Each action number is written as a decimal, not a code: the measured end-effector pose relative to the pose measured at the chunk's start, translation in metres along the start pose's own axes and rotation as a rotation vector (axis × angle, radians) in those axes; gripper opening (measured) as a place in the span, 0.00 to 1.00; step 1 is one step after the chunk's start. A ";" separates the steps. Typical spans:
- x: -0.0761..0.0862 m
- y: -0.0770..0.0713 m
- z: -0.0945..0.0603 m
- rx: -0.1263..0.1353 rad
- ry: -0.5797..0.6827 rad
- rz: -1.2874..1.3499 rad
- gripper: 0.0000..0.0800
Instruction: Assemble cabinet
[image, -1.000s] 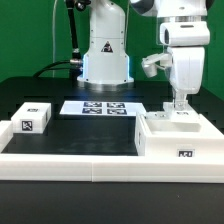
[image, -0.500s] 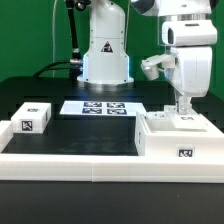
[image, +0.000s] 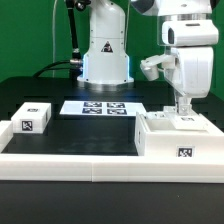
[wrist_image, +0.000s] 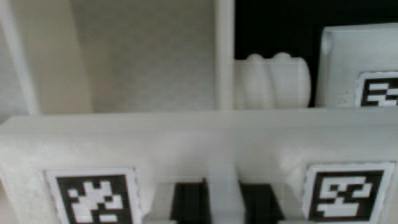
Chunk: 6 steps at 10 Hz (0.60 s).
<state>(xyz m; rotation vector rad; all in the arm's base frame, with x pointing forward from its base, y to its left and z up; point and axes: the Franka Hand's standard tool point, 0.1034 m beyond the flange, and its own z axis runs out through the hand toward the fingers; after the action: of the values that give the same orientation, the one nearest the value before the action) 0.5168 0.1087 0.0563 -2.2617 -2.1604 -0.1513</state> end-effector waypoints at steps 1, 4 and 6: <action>0.000 0.000 0.000 0.000 0.000 -0.003 0.09; -0.005 0.023 0.000 0.004 0.000 -0.042 0.09; -0.005 0.034 0.001 0.014 0.000 -0.053 0.09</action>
Offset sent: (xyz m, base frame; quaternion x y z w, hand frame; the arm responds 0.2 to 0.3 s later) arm 0.0390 -0.0023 -0.0011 0.0047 0.0182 -0.0450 0.9988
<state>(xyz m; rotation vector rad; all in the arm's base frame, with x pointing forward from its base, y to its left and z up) 0.5502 0.1018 0.0569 -2.1987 -2.2151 -0.1359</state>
